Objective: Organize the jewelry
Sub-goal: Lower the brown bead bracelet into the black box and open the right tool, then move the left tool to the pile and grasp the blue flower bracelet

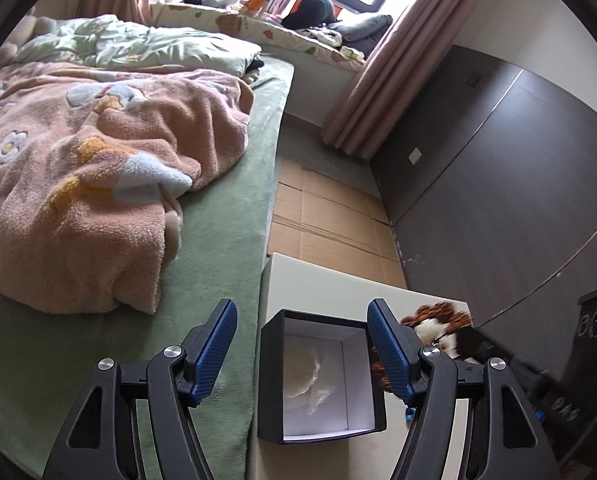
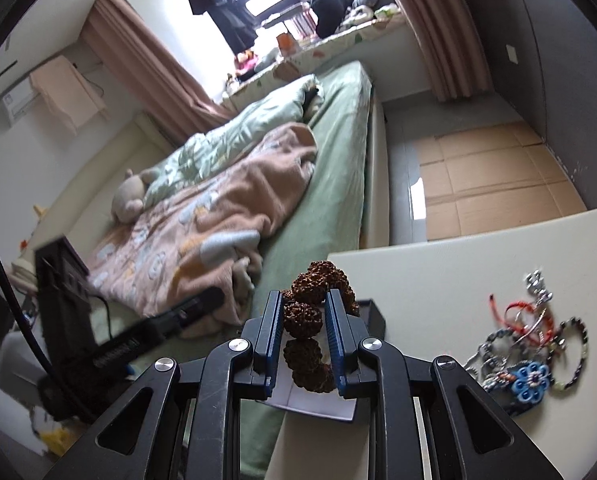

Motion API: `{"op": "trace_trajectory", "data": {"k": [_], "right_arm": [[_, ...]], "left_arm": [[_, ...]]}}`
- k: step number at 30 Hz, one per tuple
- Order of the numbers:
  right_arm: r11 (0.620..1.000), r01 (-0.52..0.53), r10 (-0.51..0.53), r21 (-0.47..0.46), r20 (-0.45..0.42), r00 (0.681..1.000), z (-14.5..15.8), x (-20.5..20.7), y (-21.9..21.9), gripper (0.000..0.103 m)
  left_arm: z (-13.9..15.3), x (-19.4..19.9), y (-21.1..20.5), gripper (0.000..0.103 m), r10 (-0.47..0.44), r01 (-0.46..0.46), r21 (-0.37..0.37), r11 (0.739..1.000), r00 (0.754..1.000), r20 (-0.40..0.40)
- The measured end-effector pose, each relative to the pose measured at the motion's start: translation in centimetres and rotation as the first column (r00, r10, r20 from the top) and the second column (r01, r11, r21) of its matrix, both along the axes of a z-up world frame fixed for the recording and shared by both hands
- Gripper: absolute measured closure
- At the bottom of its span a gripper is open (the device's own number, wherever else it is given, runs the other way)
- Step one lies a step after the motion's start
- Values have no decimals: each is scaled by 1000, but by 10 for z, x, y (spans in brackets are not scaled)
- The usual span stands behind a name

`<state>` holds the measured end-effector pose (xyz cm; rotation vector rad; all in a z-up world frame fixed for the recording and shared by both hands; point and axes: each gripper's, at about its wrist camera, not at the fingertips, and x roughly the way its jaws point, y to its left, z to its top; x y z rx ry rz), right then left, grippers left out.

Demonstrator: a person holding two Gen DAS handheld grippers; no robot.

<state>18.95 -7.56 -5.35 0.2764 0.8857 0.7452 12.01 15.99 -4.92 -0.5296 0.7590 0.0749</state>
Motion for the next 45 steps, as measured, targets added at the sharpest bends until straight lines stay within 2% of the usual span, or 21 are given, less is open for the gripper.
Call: {"op": "trace_trajectory", "data": {"k": [8,12,14,17,19,21,24,28,32,37,45], "right_arm": [[996,-20,17,-82,-34,999,-24,-1,22,79],[995,-92,87,-29,-139,987,-43,4,34,78],[996,-86,81,-33,-144,986,-43,4,30,78],[998,-58,54,-28,-128,990,-34,4,16,75],[1000,-22,20,-21,-117,993,-25,6,-1,69],[1000,18,-21,-23,-106,994,-18,6,-16,60],[996,84,-86,-16,-103,991,-10,5,-45,53],[988,153,-156,-36,-110,982,-4,5,-75,50],[977,207,-211,-52,-103,972,-1,3,-99,30],[966,254,-257,-41,-115,960,-3,-2,-127,30],[939,342,-340,-30,-230,912,-34,-12,-176,30]], "left_arm": [[1,-4,5,34,12,-12,2,1000,1000,-2],[0,-6,8,34,21,-21,-9,1000,1000,-2],[1,-7,9,34,24,-24,-8,1000,1000,-2],[2,-6,6,34,21,-21,-8,1000,1000,-1],[2,-4,2,34,10,-10,-10,1000,1000,1],[3,-1,-4,34,-6,6,-10,1000,1000,4],[5,2,-14,34,-26,26,-1,1000,1000,8],[6,7,-33,34,-73,73,6,997,997,11],[7,12,-55,34,-120,119,22,993,993,16],[7,18,-83,34,-171,170,44,984,985,23],[-1,25,-136,34,-283,282,85,956,959,-2]]}}
